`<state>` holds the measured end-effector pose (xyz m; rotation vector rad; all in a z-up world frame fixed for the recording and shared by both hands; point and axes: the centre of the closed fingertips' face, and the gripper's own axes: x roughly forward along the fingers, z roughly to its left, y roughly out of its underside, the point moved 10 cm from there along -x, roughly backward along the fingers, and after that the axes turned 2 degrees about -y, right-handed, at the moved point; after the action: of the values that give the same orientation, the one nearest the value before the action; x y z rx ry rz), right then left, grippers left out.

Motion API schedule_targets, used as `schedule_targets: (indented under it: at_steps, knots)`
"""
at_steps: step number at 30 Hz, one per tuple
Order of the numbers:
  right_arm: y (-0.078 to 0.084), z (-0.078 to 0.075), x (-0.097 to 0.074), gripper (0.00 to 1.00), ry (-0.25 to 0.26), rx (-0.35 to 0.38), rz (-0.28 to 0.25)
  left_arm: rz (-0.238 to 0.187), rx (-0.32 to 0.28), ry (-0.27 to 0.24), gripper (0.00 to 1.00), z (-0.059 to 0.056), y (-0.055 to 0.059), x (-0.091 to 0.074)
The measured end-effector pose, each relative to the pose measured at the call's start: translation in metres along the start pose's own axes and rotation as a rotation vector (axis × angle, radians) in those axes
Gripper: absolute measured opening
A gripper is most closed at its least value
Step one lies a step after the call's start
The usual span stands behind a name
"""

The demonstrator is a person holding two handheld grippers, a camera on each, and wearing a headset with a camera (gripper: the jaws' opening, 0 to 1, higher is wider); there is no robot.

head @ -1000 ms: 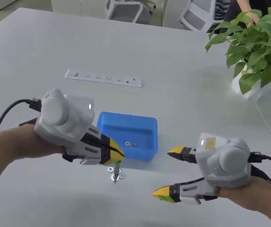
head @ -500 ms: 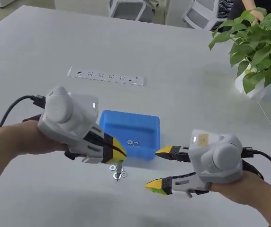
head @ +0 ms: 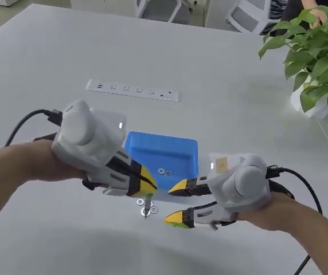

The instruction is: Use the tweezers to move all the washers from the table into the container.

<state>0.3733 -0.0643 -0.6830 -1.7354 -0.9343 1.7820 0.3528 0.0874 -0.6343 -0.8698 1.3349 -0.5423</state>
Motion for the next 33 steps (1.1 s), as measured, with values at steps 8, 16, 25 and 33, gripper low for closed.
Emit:
schedule_targets:
  at_steps: [8, 16, 25, 33]
  knots:
    - [-0.002, -0.003, 0.016, 0.26, -0.052, -0.039, 0.012, 0.015, 0.018, 0.021, 0.05, 0.000, -0.002, 0.001]
    - [-0.007, -0.007, 0.027, 0.18, -0.071, -0.042, -0.005, 0.028, 0.023, 0.029, 0.05, 0.000, -0.004, 0.000]
    - [-0.005, -0.008, 0.034, 0.12, -0.081, -0.048, -0.004, 0.030, 0.020, 0.033, 0.05, 0.004, -0.003, 0.003]
    - [-0.006, -0.007, 0.035, 0.09, -0.065, -0.078, 0.009, 0.033, 0.019, 0.024, 0.05, 0.005, -0.003, 0.003]
